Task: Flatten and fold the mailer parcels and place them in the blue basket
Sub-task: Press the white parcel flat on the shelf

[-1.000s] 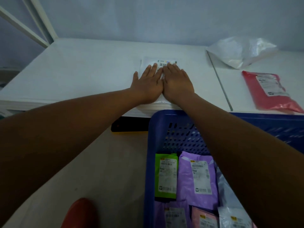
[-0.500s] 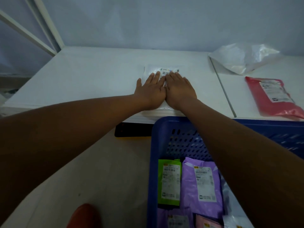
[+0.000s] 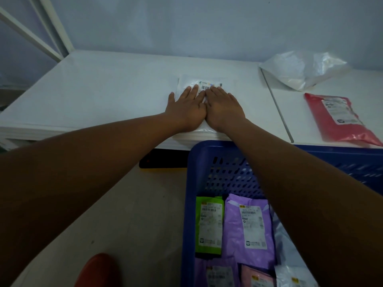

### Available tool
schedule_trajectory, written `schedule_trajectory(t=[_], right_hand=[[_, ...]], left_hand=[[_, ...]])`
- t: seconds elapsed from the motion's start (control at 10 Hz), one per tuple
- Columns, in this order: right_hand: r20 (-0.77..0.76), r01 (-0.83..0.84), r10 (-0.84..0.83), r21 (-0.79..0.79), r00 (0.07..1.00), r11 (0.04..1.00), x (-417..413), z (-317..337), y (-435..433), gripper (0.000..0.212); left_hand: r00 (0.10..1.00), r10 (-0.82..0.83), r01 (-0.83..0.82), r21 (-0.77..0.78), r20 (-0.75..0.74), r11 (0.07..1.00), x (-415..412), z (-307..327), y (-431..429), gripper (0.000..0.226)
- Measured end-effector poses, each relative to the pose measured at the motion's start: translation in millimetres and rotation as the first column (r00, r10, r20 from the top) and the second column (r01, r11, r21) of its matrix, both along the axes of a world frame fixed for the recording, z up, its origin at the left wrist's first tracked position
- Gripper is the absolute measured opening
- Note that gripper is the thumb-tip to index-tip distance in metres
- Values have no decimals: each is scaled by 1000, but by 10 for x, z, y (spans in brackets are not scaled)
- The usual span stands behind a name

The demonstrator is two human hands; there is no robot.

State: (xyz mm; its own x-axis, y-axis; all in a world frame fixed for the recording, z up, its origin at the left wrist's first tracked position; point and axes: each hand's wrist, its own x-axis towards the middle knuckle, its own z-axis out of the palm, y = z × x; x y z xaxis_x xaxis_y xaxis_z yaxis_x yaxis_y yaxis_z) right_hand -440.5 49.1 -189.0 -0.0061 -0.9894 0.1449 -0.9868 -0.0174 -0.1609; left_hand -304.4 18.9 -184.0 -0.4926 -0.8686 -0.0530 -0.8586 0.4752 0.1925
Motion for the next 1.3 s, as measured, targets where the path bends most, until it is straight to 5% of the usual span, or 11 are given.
schedule_trajectory(t=[1.3], right_hand=[[10,-18,17,13,1000,1000,-18,1,-27,53]], left_hand=[[1000,-1,1,-17,18,1000,3,11,11,54]])
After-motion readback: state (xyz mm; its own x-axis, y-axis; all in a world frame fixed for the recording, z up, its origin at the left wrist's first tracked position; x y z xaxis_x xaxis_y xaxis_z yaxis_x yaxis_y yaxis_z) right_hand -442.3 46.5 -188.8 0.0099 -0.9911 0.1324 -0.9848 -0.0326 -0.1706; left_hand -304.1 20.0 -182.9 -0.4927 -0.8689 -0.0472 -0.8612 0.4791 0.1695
